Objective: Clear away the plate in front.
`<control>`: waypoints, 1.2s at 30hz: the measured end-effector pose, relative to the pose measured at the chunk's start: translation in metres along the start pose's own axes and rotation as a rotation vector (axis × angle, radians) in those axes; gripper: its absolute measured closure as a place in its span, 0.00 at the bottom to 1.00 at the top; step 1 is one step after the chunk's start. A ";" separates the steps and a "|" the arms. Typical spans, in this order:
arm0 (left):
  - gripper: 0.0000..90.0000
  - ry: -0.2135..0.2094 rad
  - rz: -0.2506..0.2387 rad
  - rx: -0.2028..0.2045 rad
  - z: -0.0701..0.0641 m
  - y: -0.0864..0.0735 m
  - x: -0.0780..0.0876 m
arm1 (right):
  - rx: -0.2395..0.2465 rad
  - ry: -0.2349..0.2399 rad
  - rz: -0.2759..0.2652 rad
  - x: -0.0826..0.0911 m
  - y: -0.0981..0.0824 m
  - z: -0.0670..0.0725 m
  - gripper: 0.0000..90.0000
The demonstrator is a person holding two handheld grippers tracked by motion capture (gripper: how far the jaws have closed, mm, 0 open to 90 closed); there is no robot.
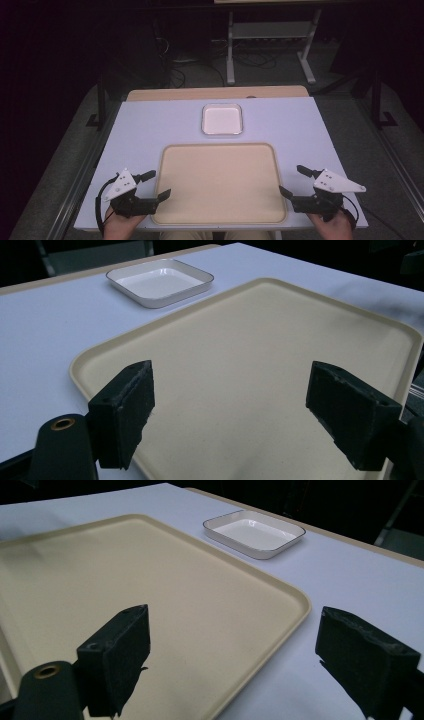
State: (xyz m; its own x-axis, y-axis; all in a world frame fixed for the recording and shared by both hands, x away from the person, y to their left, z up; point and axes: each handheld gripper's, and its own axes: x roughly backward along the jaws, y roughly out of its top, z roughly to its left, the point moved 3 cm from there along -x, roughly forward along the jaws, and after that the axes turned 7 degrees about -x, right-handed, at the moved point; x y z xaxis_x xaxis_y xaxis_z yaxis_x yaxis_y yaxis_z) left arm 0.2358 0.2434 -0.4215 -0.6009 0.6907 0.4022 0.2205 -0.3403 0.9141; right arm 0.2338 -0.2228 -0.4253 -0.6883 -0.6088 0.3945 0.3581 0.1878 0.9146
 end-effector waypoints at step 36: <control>0.24 -0.077 0.009 -0.043 0.013 0.032 -0.037 | -0.017 -0.016 -0.006 -0.002 0.000 -0.005 0.15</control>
State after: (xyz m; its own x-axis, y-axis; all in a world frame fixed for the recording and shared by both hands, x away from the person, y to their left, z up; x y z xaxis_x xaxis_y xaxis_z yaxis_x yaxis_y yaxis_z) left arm 0.2747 0.2154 -0.4062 -0.5381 0.7340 0.4144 0.1912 -0.3725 0.9081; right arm 0.2381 -0.2252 -0.4265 -0.7006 -0.5976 0.3900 0.3643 0.1705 0.9155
